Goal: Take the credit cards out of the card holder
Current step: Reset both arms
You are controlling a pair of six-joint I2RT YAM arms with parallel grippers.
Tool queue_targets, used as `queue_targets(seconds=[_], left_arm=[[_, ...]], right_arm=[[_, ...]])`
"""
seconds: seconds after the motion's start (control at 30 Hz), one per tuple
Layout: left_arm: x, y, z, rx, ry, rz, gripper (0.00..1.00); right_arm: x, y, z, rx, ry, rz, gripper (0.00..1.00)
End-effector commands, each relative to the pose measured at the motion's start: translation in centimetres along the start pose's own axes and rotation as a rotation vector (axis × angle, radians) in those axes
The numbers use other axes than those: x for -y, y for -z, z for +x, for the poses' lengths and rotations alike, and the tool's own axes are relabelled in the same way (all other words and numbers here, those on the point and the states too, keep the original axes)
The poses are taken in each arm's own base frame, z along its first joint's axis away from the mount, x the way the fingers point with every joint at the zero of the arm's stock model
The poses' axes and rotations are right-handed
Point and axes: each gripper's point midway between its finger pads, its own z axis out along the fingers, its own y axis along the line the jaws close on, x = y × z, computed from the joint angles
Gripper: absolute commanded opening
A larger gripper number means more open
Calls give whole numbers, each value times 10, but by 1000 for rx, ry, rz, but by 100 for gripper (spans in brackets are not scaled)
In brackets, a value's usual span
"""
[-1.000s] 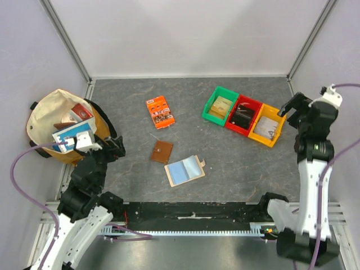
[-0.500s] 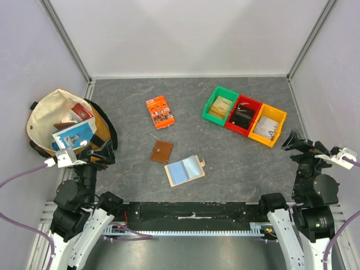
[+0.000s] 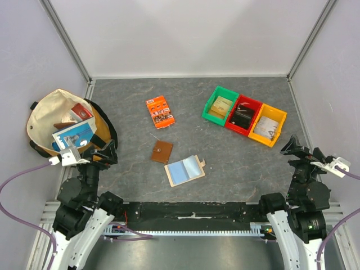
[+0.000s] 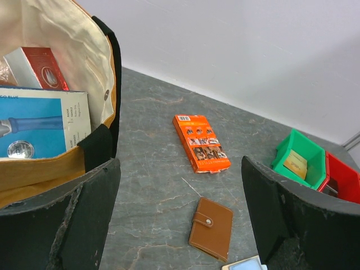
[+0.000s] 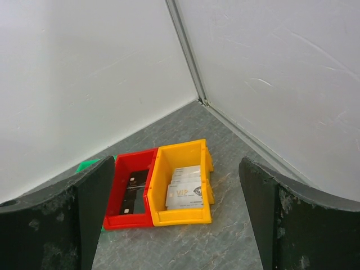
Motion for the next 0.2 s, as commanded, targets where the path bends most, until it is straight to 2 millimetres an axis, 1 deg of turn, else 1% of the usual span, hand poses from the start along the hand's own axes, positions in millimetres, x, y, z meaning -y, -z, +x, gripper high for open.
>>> queue_targets(seconds=[0.0, 0.17], left_arm=[[-3, 11, -19, 91, 42, 22, 94], [-1, 10, -18, 89, 39, 28, 94]], right_arm=[[-2, -1, -9, 38, -33, -6, 98], [-7, -2, -8, 25, -37, -19, 98]])
